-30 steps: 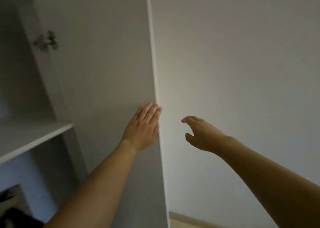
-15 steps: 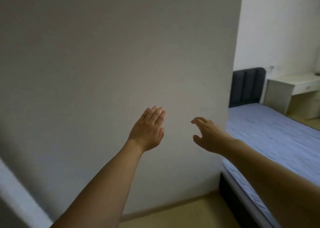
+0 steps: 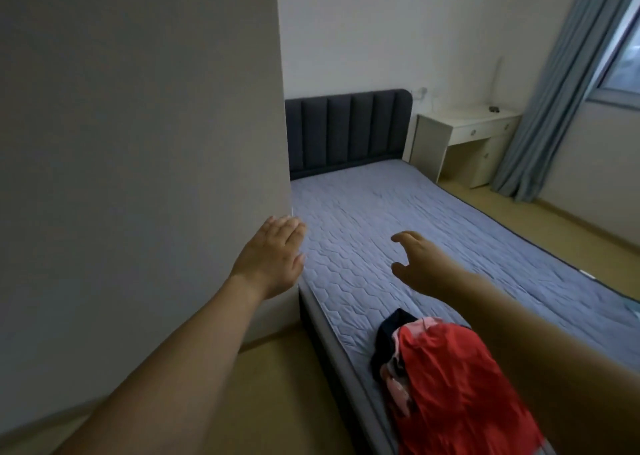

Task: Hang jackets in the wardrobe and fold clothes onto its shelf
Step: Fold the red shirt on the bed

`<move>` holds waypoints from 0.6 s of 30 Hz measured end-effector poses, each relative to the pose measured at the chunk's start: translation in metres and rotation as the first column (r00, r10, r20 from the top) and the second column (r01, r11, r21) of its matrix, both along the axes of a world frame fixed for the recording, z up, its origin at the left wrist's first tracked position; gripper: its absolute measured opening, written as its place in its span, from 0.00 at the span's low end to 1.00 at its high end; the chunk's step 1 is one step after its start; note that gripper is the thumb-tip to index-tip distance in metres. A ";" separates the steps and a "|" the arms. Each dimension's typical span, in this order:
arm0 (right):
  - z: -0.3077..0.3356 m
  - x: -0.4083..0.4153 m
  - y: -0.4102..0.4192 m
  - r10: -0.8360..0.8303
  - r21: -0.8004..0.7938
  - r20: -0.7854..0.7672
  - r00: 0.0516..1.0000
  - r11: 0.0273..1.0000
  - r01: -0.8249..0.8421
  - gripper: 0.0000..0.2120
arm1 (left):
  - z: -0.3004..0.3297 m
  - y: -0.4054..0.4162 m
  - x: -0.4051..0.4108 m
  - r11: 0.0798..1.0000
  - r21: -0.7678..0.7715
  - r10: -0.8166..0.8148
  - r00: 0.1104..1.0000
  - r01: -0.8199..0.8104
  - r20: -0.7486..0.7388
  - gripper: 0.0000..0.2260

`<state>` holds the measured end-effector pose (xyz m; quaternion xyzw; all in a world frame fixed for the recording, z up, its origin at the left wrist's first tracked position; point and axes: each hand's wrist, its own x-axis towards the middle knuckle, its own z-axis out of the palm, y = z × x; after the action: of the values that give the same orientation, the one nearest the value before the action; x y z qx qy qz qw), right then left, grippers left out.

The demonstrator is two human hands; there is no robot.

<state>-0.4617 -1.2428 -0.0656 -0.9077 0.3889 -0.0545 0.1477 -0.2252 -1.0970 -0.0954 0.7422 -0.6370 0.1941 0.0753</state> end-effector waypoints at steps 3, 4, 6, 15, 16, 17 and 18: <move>-0.009 -0.032 -0.043 -0.014 0.029 -0.007 1.000 0.999 0.014 0.28 | -0.010 -0.037 -0.027 0.988 -0.094 0.106 0.982 -0.121 -0.155 0.24; -0.015 -0.042 -0.057 -0.018 0.039 -0.010 1.000 0.999 0.018 0.28 | -0.016 -0.052 -0.037 0.986 -0.091 0.117 0.973 -0.137 -0.200 0.24; -0.031 -0.062 -0.087 -0.027 0.057 -0.030 0.999 0.998 0.029 0.28 | -0.034 -0.090 -0.055 0.995 -0.024 0.095 0.973 -0.102 -0.210 0.24; -0.119 -0.162 -0.272 -0.004 0.200 -0.141 0.990 0.979 0.033 0.28 | -0.152 -0.252 -0.176 0.963 0.254 0.162 0.949 -0.092 -0.271 0.24; -0.133 -0.172 -0.295 -0.002 0.222 -0.156 0.988 0.974 0.037 0.28 | -0.166 -0.264 -0.187 0.954 0.274 0.204 0.932 -0.121 -0.300 0.23; -0.146 -0.181 -0.315 0.005 0.250 -0.179 0.984 0.967 0.040 0.28 | -0.178 -0.274 -0.198 0.946 0.286 0.249 0.909 -0.154 -0.334 0.23; -0.160 -0.190 -0.334 0.020 0.282 -0.209 0.978 0.959 0.040 0.28 | -0.190 -0.284 -0.208 0.935 0.301 0.293 0.885 -0.186 -0.362 0.22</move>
<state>-0.6515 -1.5769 -0.2256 -0.8758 0.4106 0.0972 0.2344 -0.4331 -1.3807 -0.2856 0.8429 -0.5302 -0.0387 0.0824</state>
